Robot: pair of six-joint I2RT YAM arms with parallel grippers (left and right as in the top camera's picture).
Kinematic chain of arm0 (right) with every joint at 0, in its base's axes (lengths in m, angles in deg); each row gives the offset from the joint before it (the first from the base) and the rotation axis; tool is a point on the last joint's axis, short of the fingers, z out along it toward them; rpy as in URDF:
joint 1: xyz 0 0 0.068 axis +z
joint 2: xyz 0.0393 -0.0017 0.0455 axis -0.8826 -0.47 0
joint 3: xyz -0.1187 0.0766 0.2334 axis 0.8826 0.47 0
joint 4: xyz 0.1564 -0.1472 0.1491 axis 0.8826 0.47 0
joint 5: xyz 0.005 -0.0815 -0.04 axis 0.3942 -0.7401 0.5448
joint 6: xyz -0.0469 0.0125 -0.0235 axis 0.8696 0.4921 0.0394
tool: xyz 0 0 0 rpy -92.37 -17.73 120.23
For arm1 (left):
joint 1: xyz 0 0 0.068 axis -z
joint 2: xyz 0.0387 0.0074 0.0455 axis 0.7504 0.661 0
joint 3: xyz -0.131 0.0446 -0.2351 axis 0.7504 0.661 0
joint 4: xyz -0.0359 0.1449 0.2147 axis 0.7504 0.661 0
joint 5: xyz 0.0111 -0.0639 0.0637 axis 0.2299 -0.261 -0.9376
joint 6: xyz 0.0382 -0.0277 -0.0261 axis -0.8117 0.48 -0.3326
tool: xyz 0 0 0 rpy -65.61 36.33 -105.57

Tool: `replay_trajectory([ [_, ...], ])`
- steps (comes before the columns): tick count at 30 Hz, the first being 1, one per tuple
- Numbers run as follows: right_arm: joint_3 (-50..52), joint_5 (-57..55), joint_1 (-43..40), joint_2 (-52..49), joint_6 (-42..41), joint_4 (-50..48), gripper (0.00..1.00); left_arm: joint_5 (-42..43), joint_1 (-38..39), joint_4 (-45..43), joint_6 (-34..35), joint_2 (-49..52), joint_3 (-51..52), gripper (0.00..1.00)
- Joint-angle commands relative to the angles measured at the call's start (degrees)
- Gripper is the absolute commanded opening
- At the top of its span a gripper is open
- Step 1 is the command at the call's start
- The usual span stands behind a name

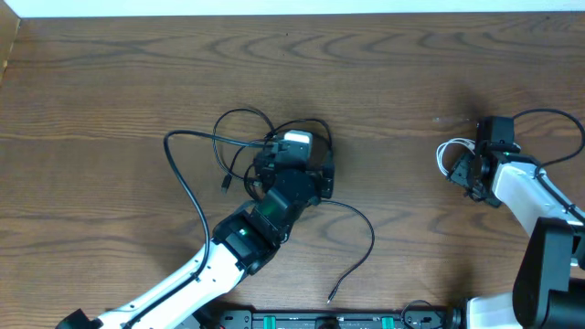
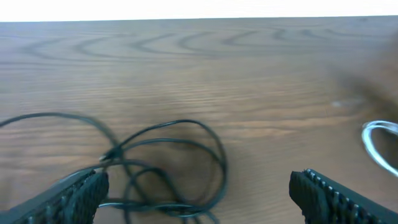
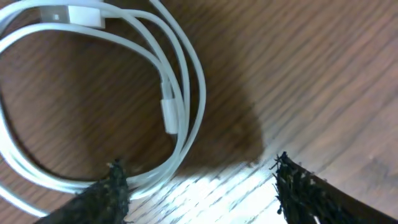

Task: Untangle cables
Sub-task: 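Carry the white cable to the far right edge with the right gripper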

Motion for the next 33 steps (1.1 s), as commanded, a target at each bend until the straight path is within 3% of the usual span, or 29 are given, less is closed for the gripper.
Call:
replay_trajectory([
  [1,0.13,-2.25,-1.07,-1.84,-1.2,-1.6,0.76,-5.2,0.02,1.92,-1.36,-0.7,-0.52,1.0],
  [8,0.13,-0.42,-2.27,-4.83,-2.62,-9.79,0.77,-5.2,0.02,4.33,-1.36,-0.7,-0.52,1.0],
  [14,0.13,1.29,-2.4,-7.8,6.38,-16.92,0.72,-5.22,0.02,4.33,-1.36,-0.7,-0.52,1.0],
  [19,0.13,6.45,-2.4,-12.04,12.13,-17.64,0.27,-5.2,0.02,4.35,-1.36,-0.68,-0.52,1.0],
  [21,0.13,6.62,-2.4,-13.03,13.18,-17.0,0.02,-5.2,0.02,4.57,-1.36,-0.68,-0.52,1.0],
  [33,-3.91,2.14,-6.34,-11.78,13.79,-20.02,0.01,-5.18,0.04,13.38,-1.31,-0.68,-0.52,1.0],
])
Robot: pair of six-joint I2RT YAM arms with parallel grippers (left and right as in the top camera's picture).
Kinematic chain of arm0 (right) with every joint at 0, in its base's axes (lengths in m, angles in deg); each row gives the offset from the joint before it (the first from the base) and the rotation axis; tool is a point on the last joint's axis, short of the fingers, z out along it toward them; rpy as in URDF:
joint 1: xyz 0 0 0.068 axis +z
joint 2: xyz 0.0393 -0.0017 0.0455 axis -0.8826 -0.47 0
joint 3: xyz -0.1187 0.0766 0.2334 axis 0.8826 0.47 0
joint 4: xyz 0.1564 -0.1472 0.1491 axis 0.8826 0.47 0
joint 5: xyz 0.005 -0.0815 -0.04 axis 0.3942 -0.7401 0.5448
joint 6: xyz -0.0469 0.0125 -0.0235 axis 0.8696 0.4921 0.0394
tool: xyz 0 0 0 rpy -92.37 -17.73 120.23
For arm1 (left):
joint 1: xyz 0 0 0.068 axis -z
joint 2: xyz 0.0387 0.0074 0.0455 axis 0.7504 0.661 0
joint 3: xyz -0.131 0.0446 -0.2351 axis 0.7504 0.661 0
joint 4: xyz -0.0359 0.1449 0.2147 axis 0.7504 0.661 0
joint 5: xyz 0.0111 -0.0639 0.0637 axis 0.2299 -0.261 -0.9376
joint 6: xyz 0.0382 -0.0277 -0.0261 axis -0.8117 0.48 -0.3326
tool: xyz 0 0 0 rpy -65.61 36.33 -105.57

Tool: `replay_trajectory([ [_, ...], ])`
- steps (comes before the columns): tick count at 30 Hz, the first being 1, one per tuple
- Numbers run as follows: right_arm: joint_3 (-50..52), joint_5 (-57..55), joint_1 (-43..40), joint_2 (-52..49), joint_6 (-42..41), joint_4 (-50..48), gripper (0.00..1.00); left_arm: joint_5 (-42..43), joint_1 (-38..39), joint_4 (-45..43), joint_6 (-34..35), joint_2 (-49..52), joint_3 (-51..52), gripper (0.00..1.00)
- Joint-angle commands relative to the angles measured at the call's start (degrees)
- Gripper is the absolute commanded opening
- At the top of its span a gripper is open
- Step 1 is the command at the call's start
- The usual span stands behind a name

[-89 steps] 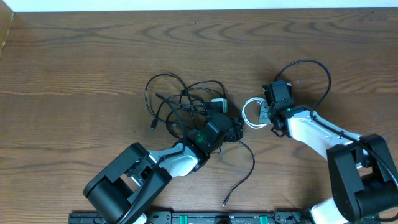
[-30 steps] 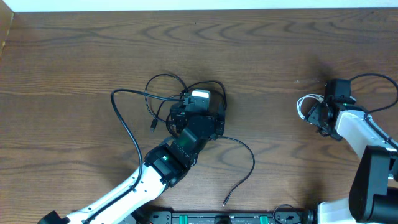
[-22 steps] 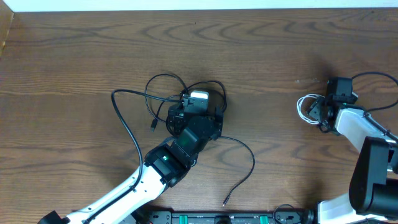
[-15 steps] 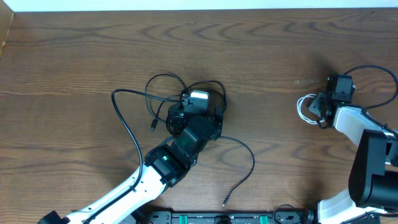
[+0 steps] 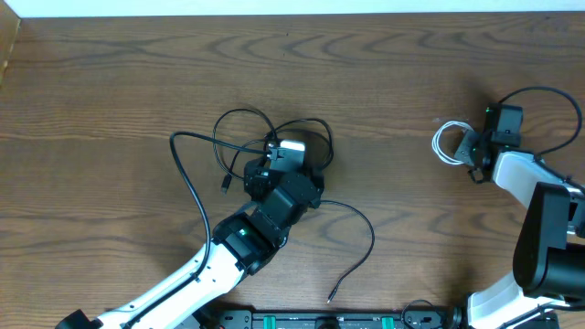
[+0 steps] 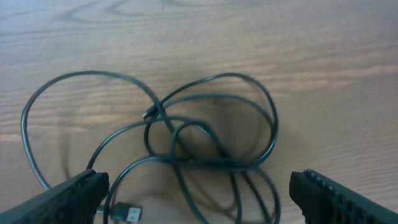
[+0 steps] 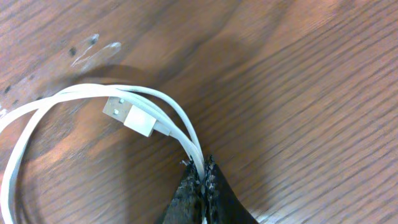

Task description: Untangle cables

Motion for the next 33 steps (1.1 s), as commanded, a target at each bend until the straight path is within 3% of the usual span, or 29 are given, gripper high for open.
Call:
replay_trajectory([
  [1,-1.18,-3.93,-3.43,-2.25,1.11,0.7,0.01,-1.18,0.04,2.03,-0.31,-0.57,-0.52,1.0],
  [7,-2.01,-6.12,-11.89,-2.27,1.11,-0.92,0.01,-1.18,0.04,3.78,-0.31,-0.57,-0.52,1.0],
  [22,-2.12,-4.52,-40.3,-2.29,2.6,-19.56,0.01,-1.18,0.04,3.78,-0.31,-0.55,-0.52,1.0],
  [29,-2.12,0.46,-46.36,-3.61,1.03,-22.03,0.01,-1.2,0.04,3.78,-0.31,-0.55,-0.52,1.0],
  [33,-2.12,0.87,-47.19,-5.55,-0.79,-21.94,0.22,-1.18,0.04,3.78,-0.31,-0.55,-0.52,1.0],
])
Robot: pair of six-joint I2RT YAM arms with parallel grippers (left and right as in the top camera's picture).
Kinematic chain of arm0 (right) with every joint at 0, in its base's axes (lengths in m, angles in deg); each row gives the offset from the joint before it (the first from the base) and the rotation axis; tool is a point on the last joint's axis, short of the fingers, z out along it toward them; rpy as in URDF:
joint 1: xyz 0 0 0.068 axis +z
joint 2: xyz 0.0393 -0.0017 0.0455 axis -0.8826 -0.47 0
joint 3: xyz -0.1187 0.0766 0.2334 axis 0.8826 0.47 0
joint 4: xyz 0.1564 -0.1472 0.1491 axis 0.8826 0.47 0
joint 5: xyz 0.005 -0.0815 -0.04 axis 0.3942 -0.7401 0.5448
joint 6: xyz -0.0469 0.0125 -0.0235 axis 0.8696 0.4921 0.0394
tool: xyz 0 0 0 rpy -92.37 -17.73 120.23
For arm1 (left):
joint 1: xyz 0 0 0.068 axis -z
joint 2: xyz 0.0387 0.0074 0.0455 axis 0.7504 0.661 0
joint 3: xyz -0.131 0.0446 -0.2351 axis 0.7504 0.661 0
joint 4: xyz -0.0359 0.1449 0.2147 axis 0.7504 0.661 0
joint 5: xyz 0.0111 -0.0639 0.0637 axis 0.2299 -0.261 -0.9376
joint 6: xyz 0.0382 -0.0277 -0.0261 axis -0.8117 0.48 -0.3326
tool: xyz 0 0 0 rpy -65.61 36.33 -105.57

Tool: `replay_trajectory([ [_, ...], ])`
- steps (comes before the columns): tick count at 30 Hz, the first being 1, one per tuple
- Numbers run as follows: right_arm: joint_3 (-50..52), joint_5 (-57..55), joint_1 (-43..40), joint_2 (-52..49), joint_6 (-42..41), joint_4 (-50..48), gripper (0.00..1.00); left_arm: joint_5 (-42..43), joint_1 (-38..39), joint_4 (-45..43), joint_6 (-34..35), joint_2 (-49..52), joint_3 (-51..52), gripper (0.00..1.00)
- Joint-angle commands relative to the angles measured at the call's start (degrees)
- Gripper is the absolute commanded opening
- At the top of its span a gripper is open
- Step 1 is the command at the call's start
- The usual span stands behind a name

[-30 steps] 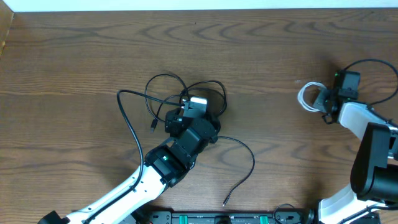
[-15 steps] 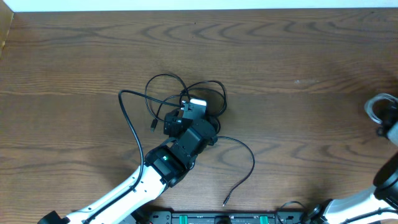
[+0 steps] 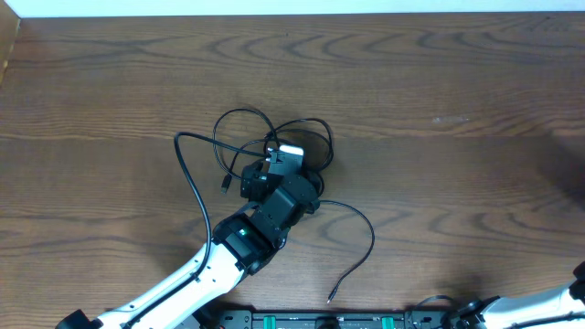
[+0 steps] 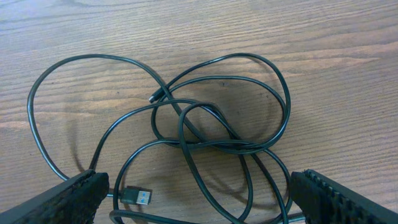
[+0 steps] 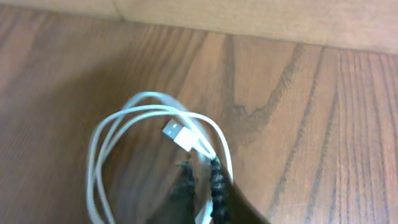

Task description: Untangle cables

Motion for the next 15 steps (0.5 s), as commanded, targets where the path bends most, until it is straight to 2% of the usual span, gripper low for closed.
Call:
replay_trajectory([
  [1,-0.61,2.05,-0.28,-2.38,-2.47,0.42,0.31,-1.18,0.04,0.2,-0.33,-0.55,-0.52,1.0],
  [3,-0.61,3.39,-0.02,-2.45,-2.6,1.07,0.52,-1.18,0.04,0.2,-0.33,-0.55,-0.52,1.0],
  [5,-0.7,6.01,0.33,-2.21,-2.6,1.07,0.66,-1.2,0.04,0.2,-0.33,-0.55,-0.52,1.0],
  [10,-1.27,16.52,2.19,0.37,-2.58,0.63,0.72,-1.18,0.04,0.2,-0.33,-0.55,-0.52,1.0],
  [13,-1.44,15.23,4.02,2.69,-2.56,2.05,0.73,-1.18,0.04,0.2,-0.33,-0.55,-0.52,1.0],
  [15,-1.44,9.31,5.03,3.48,-2.58,4.04,0.74,-1.18,0.04,0.22,-0.33,-0.55,-0.52,1.0],
])
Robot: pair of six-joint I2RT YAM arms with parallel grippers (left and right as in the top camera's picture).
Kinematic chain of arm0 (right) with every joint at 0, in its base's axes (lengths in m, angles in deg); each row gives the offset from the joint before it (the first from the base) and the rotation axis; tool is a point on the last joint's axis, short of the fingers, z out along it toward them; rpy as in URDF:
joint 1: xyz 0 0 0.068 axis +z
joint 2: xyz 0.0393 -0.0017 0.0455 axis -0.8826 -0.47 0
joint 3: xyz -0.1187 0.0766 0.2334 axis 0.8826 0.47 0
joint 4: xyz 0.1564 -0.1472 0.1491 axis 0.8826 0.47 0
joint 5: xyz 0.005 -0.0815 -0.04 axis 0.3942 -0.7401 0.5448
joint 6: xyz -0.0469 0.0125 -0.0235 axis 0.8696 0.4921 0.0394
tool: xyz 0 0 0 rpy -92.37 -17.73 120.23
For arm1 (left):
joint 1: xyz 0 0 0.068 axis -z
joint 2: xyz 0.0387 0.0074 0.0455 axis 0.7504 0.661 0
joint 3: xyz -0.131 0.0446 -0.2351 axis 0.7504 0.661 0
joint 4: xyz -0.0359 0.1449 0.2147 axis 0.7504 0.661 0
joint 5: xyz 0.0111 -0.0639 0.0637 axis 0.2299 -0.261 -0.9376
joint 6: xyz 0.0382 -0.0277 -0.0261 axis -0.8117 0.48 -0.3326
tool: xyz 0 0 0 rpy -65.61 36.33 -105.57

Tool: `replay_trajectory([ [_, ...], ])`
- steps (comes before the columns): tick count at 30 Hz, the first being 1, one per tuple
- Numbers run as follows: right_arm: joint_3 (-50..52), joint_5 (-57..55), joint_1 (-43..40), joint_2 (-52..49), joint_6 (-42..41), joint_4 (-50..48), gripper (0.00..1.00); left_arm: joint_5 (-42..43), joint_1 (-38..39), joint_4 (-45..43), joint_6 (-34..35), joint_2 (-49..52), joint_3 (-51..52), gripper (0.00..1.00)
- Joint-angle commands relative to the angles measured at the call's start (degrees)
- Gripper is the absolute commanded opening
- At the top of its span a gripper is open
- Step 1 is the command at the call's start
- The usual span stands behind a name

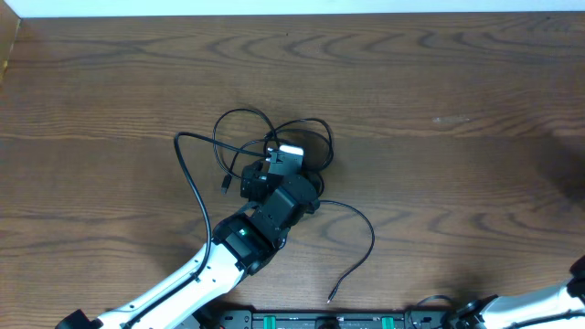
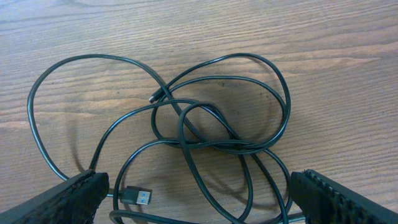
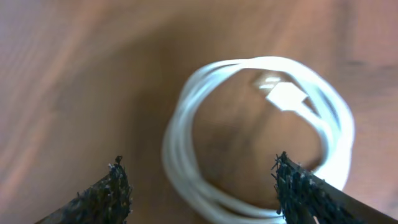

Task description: Untangle cables

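A black cable (image 1: pixel 265 137) lies in a tangle of loops at the table's middle, with one long end (image 1: pixel 361 247) trailing toward the front. In the left wrist view the black tangle (image 2: pixel 217 124) and its USB plug (image 2: pixel 134 196) sit just ahead of my left gripper (image 2: pixel 199 190), which is open above them. The white cable coil (image 3: pixel 261 130) shows blurred under my right gripper (image 3: pixel 199 183), which is open and apart from it. The white coil and the right gripper are out of the overhead view.
The brown wooden table (image 1: pixel 439 82) runs to a pale back edge. My left arm (image 1: pixel 228 251) reaches in from the front left. A bit of the right arm (image 1: pixel 548 300) shows at the front right corner. A black rail (image 1: pixel 320 320) lines the front edge.
My right gripper was shut on the white coil and is now open, with the coil loose beneath it. The left gripper and the black tangle have not moved.
First my right gripper stood open over the white coil at the table's right, and the left was open by the black tangle. Then the right was shut on the coil. Later it held the coil outside the overhead view, and now it has let go.
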Motion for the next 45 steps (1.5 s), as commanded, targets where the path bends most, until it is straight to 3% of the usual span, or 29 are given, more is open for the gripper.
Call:
replay_trajectory([
  [1,-1.4,-6.71,1.9,3.15,-0.57,2.16,0.75,-1.18,0.04,0.2,-0.31,-0.55,-0.52,1.0],
  [3,-1.38,-9.86,1.92,2.49,-0.28,3.17,0.77,-1.18,0.04,0.2,-0.31,-0.55,-0.52,1.0],
  [9,-1.38,-3.72,1.84,-1.53,5.33,0.81,0.74,-1.18,0.04,0.2,-0.31,-0.55,-0.52,1.0],
  [16,-1.38,-1.62,1.86,-5.53,5.9,-2.84,0.75,-1.18,0.04,0.2,-0.31,-0.55,-0.52,1.0],
  [24,-1.38,8.79,1.92,-11.96,5.9,-3.02,0.68,-1.2,0.04,0.2,-0.31,-0.55,-0.52,1.0],
  [28,-1.38,14.67,3.15,-12.13,5.88,-2.49,0.57,-1.18,0.04,0.2,-0.31,-0.55,-0.52,1.0],
  [32,-1.38,13.53,5.05,-12.13,5.88,1.57,0.5,-1.2,0.04,0.2,-0.31,-0.55,-0.52,1.0],
  [36,-1.38,11.58,7.02,-12.13,5.88,5.14,0.62,-1.18,0.04,0.2,-0.31,-0.55,-0.52,1.0],
  [40,-1.38,11.61,8.94,-11.93,5.86,6.99,0.67,-1.2,0.04,0.2,-0.31,-0.55,-0.52,1.0],
  [41,-1.38,11.45,9.42,-11.85,5.88,7.69,0.75,-1.18,0.04,0.2,-0.31,-0.55,-0.52,1.0],
  [42,-1.38,10.19,10.19,-11.72,5.38,9.11,0.99,-1.18,0.04,0.2,-0.31,-0.55,-0.52,1.0],
  [45,-1.38,5.09,10.91,-11.19,1.05,10.88,0.99,-1.18,0.04,0.2,-0.31,-0.55,-0.52,1.0],
])
